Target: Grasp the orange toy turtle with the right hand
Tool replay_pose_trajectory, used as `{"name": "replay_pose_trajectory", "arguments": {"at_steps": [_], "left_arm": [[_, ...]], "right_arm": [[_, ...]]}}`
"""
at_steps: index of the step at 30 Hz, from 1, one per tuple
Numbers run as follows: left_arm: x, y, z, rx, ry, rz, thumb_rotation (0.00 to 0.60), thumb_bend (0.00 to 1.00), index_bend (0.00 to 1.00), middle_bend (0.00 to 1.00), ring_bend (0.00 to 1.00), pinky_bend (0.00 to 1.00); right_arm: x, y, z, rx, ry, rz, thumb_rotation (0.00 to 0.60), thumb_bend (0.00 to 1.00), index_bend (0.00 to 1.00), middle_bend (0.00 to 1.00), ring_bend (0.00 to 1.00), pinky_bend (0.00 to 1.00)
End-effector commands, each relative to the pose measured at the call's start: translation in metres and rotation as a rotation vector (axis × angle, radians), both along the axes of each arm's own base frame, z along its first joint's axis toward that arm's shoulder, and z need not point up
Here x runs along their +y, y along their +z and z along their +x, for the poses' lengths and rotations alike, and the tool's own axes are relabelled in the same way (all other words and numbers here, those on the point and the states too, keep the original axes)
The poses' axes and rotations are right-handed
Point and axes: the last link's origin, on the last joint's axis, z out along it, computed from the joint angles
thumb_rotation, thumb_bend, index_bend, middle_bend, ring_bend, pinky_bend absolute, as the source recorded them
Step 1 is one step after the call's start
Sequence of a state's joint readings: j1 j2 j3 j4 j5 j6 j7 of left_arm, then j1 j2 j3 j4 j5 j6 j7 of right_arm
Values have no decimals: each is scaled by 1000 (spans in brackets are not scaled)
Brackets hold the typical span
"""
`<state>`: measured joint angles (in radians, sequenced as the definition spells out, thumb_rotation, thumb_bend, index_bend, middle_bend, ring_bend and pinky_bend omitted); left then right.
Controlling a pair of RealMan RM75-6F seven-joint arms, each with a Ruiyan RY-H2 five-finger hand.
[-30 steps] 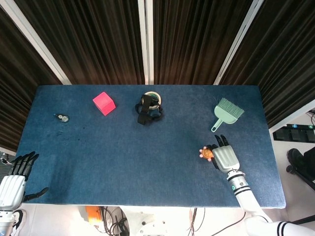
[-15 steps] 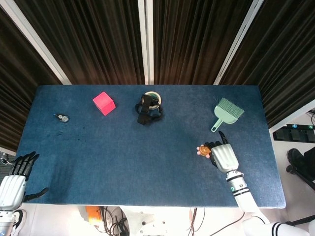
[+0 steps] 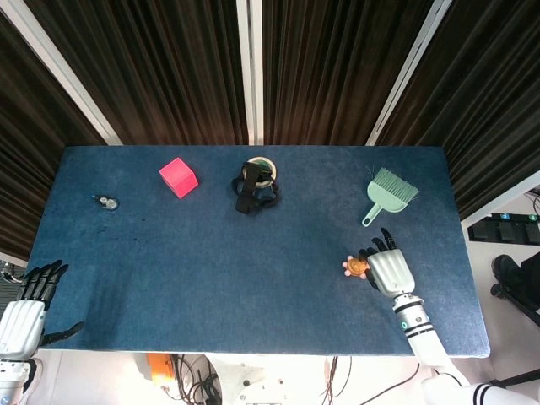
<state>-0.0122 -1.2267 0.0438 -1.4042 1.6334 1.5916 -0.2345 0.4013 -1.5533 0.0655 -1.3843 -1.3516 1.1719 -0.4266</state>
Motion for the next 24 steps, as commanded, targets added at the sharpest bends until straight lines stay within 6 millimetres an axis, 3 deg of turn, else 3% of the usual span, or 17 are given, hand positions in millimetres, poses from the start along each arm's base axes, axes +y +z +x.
{"name": "replay_pose_trajectory", "arguments": {"at_steps": [1,11,18,24], "left_arm": [[0,0,0,0,1,0,600,0,38,0,0,0],[0,0,0,-1,0,1,600,0,38,0,0,0],[0,0,-1,-5,1,2,600,0,39,0,0,0],[0,0,-2,-6,3,1,600,0,38,0,0,0]], "right_arm": [[1,2,1,12,-4,15,600,159,209,267,0,0],[3,1,5,-6,19,19,600,195,246,303,0,0],[2,-6,6,-14,38,36,600,272,450,414,16,0],[1,-10,6,-12,40,23,600,321,688,568,116,0]]}}
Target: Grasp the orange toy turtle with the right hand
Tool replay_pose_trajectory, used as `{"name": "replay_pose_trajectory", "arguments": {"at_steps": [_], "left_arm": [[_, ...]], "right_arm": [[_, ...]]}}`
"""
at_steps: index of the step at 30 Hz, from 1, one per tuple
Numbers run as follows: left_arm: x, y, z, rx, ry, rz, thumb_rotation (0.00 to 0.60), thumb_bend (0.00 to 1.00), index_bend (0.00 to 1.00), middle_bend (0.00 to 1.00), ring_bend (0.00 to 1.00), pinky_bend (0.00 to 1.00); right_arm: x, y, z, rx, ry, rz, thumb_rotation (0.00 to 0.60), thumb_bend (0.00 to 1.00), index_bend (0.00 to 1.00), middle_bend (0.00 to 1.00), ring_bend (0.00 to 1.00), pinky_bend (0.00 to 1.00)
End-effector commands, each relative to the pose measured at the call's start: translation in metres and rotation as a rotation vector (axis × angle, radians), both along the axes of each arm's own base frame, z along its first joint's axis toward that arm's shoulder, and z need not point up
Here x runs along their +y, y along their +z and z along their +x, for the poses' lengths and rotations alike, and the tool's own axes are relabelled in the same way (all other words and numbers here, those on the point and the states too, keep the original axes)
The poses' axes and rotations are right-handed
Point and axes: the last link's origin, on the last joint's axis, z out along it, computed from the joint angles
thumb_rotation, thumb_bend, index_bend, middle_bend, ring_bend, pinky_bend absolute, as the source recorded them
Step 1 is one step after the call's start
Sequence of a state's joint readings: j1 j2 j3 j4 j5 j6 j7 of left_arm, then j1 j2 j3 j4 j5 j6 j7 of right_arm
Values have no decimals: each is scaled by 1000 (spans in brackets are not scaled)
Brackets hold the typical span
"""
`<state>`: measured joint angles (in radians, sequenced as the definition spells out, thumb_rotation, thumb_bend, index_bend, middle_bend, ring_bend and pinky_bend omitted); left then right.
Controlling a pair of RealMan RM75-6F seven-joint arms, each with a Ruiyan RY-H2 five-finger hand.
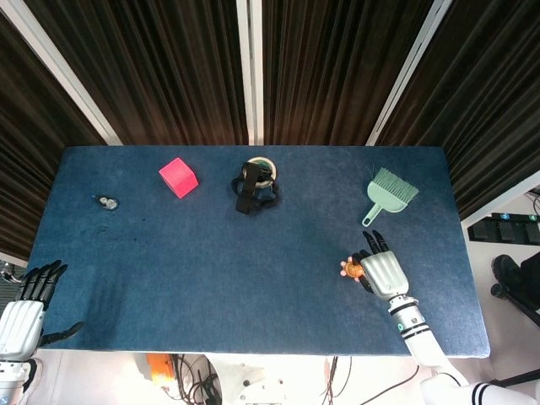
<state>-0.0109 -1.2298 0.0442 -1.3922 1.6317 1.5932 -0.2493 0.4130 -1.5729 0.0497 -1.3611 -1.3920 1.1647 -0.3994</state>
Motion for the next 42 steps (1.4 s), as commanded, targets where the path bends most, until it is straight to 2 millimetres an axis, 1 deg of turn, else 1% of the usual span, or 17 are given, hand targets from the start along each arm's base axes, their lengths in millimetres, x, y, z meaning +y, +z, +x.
{"name": "replay_pose_trajectory", "arguments": {"at_steps": [1,4,6,8,9,11,14,16,24,27,31,37,42], "left_arm": [[0,0,0,-1,1,1,600,0,38,0,0,0],[0,0,-1,-1,2,0,600,0,38,0,0,0],[0,0,-1,-1,2,0,600,0,38,0,0,0],[0,0,-1,-1,1,0,600,0,39,0,0,0],[0,0,-1,-1,1,0,600,0,39,0,0,0],[0,0,-1,-1,0,0,600,0,38,0,0,0],[0,0,-1,-1,1,0,600,0,38,0,0,0],[0,0,-1,-1,1,0,600,0,39,0,0,0],[0,0,-1,-1,1,-1,600,0,38,0,0,0],[0,0,-1,-1,1,-1,600,0,38,0,0,0],[0,0,-1,-1,2,-1,600,0,39,0,0,0],[0,0,-1,-2,3,0,600,0,39,0,0,0],[0,0,-1,-2,3,-3,600,0,39,0,0,0]], "right_arm": [[-1,-2,0,-9,-1,-16,600,325,729,600,137,0],[-1,-3,0,-25,10,-40,600,338,868,707,208,0],[-1,-3,0,-32,17,-50,600,354,941,758,241,0],[-1,-3,0,-34,22,-52,600,360,970,780,254,0],[-1,-3,-1,-31,23,-46,600,351,949,774,254,0],[1,-3,-3,-15,19,-21,600,327,831,712,231,0],[3,-2,-6,13,-4,17,600,262,546,505,125,0],[3,0,-5,20,-11,22,600,234,428,439,84,0],[3,1,-3,17,-15,20,600,228,283,329,20,0],[3,2,-3,12,-9,17,600,228,260,297,2,0],[4,2,-2,-2,2,12,600,230,254,289,1,0],[6,4,-1,-18,14,5,600,232,202,285,1,0],[7,5,-1,-21,17,8,600,232,183,296,1,0]]}}
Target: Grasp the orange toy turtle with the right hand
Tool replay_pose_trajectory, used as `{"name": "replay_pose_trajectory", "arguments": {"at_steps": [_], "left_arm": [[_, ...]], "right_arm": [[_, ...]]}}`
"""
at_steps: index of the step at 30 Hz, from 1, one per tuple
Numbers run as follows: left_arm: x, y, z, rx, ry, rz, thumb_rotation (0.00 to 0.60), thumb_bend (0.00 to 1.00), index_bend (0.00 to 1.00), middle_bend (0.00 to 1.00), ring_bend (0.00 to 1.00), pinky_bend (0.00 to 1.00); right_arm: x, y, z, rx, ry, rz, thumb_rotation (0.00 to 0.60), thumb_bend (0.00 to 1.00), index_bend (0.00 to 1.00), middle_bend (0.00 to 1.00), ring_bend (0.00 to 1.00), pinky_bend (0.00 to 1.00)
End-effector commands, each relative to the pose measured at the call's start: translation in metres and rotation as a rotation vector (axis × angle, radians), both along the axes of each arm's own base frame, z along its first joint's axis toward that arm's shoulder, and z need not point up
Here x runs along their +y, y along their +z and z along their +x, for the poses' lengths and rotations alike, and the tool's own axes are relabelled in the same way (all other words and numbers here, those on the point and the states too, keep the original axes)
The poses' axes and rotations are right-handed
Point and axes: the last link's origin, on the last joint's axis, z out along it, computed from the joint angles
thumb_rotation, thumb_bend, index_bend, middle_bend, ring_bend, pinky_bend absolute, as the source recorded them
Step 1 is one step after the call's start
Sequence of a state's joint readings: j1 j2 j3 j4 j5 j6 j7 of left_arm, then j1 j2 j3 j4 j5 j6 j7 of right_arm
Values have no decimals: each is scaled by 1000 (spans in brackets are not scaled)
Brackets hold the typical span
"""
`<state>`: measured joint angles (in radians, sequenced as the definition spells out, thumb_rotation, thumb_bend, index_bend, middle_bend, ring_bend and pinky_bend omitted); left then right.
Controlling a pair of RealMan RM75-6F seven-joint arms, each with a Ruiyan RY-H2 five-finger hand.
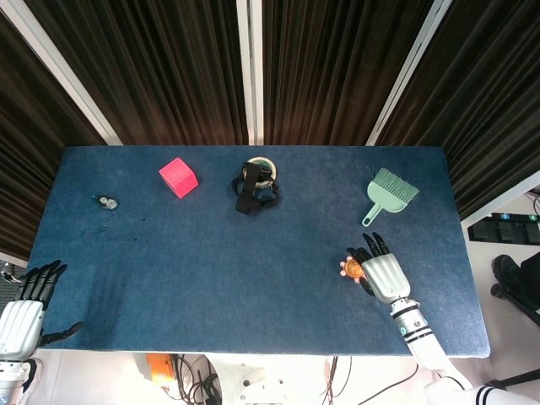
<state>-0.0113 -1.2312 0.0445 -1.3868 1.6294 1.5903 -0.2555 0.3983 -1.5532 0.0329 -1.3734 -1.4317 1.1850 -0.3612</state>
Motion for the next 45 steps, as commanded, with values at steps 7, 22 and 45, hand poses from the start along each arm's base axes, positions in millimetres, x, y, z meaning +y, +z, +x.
{"name": "replay_pose_trajectory", "arguments": {"at_steps": [7,22,45], "left_arm": [[0,0,0,-1,1,1,600,0,39,0,0,0],[1,0,-1,-2,0,-2,600,0,39,0,0,0],[1,-1,-1,-1,7,-4,600,0,39,0,0,0]], "right_arm": [[-2,-5,1,7,7,6,600,264,389,400,20,0],[-6,-9,1,-50,23,-96,600,415,1000,878,356,0],[14,45,-7,-110,-73,-124,600,0,0,0,0,0]]}}
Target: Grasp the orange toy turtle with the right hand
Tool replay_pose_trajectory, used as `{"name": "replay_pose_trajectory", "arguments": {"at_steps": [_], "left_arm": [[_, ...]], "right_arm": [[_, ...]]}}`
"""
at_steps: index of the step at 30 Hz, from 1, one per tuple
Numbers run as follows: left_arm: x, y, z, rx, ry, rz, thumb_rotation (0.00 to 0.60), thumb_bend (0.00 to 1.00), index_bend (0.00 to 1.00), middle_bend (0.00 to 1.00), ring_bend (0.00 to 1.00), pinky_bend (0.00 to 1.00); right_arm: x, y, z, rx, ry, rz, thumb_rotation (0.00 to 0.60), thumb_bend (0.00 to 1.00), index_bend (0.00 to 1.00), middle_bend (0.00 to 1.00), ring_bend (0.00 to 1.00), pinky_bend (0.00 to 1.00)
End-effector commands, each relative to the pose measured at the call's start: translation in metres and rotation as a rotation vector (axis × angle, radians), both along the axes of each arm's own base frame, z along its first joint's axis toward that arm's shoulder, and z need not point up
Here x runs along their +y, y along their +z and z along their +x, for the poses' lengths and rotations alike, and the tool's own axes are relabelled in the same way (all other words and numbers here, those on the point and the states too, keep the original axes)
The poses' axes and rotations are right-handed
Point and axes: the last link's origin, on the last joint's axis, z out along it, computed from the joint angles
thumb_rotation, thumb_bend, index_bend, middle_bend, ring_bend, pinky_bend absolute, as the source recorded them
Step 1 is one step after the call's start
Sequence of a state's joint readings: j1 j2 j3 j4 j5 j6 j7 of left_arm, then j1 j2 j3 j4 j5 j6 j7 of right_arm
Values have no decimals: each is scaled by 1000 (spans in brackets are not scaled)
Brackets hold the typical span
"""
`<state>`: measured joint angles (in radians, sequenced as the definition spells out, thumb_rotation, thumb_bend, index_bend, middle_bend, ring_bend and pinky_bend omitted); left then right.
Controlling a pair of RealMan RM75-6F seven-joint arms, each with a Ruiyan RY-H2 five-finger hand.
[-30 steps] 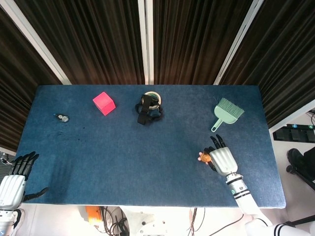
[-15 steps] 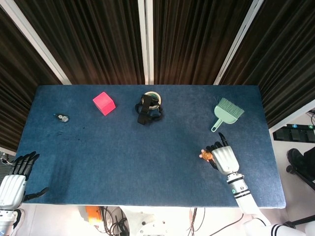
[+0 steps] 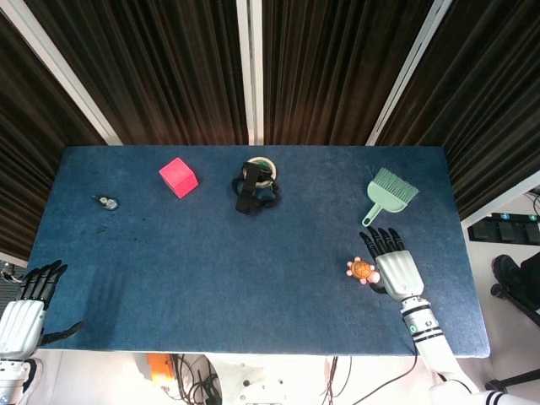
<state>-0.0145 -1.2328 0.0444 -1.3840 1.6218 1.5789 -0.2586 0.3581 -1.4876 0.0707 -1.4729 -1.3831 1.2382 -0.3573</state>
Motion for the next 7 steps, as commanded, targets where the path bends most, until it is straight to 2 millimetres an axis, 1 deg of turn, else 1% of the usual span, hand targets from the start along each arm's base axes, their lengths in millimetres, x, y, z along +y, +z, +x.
{"name": "replay_pose_trajectory", "arguments": {"at_steps": [1,2,5,7], "left_arm": [[0,1,1,-1,-5,5,600,0,39,0,0,0],[0,2,2,-2,-7,7,600,0,39,0,0,0],[0,4,3,-1,-7,12,600,0,39,0,0,0],[1,5,2,0,-6,13,600,0,39,0,0,0]], "right_arm": [[21,25,-10,-54,-4,-62,600,0,0,0,0,0],[27,31,-15,-62,-4,-75,600,0,0,0,0,0],[53,52,-38,-75,-19,-119,600,4,0,0,0,0],[70,67,-56,-84,-49,-155,600,10,0,0,0,0]]}}
